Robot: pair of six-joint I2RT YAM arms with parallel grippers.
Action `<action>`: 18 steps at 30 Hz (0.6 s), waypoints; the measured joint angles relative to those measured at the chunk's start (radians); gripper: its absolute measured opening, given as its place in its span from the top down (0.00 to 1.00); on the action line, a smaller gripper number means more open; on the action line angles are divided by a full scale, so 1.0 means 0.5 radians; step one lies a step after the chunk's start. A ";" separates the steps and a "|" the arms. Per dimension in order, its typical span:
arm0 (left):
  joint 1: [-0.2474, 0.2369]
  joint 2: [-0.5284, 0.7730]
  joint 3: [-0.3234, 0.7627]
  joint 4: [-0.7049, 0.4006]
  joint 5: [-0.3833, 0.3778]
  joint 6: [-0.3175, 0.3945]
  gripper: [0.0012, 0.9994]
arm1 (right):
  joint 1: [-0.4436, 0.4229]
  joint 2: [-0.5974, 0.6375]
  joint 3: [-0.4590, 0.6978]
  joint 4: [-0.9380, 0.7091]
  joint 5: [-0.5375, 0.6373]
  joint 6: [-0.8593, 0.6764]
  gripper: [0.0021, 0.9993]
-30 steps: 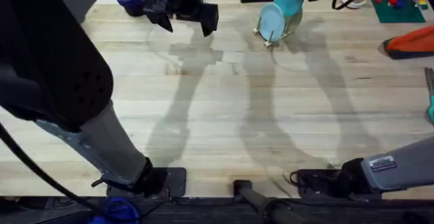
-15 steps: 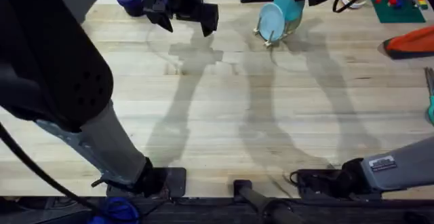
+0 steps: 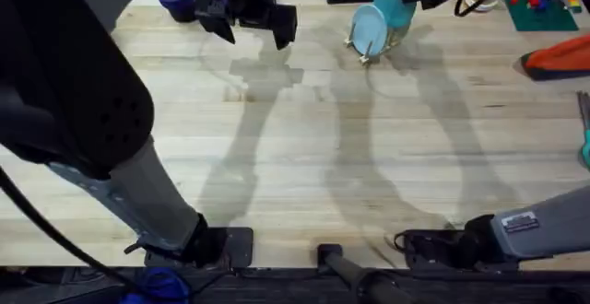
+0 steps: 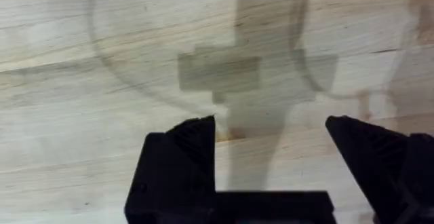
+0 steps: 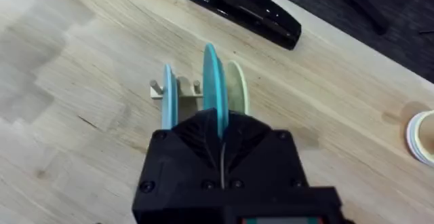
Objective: Pick up the plates from the table one by one and place each into a slot on the dish rack.
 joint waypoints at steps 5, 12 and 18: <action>0.000 0.000 0.000 0.000 0.000 0.000 0.01 | 0.000 0.004 0.000 0.000 0.000 -0.015 0.97; 0.000 0.000 0.000 0.000 0.000 0.000 0.01 | 0.000 0.093 0.000 0.002 0.000 -0.020 0.97; 0.000 0.000 0.000 0.000 0.000 0.000 0.01 | 0.000 0.114 0.000 -0.004 0.000 -0.020 0.97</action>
